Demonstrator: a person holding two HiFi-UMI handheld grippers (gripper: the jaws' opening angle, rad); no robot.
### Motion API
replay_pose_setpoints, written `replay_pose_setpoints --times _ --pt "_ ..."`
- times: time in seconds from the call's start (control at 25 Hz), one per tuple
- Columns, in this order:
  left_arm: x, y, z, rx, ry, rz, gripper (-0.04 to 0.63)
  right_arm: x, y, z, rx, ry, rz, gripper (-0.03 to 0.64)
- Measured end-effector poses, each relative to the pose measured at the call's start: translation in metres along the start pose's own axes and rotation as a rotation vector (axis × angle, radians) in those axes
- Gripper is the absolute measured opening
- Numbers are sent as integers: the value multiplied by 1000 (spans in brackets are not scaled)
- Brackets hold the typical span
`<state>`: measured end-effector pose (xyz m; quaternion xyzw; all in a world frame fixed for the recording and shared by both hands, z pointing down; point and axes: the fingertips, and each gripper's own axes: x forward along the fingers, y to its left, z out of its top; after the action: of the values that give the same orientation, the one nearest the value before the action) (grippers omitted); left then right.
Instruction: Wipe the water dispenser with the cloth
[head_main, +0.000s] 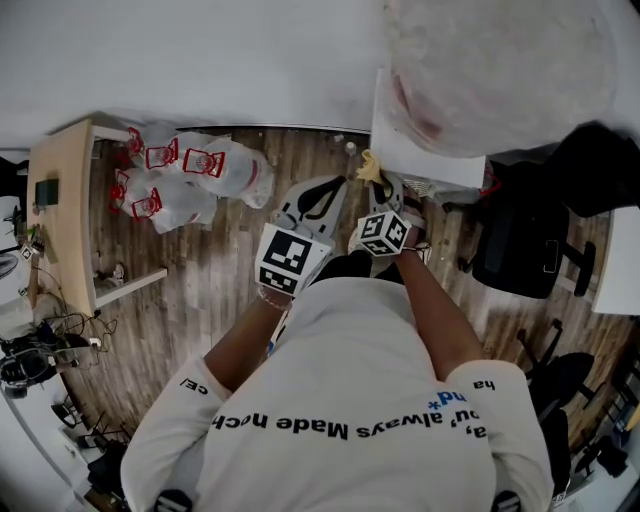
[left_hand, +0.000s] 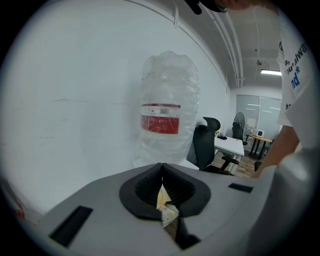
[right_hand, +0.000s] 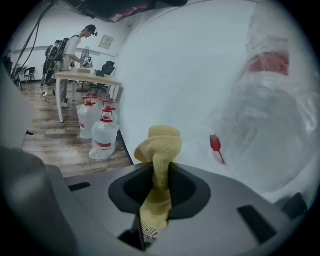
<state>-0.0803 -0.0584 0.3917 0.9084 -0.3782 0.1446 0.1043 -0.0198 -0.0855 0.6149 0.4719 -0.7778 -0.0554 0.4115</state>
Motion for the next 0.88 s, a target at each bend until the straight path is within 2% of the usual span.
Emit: replay_pose_setpoints --times 0.32,0.88 --pt "11 -9 9 10 -9 -16 20 -8 -7 -14 -41 4 -30 83" --pt "31 -34 16 18 -9 -39 20 -24 -38 -50 -9 27 -81 83"
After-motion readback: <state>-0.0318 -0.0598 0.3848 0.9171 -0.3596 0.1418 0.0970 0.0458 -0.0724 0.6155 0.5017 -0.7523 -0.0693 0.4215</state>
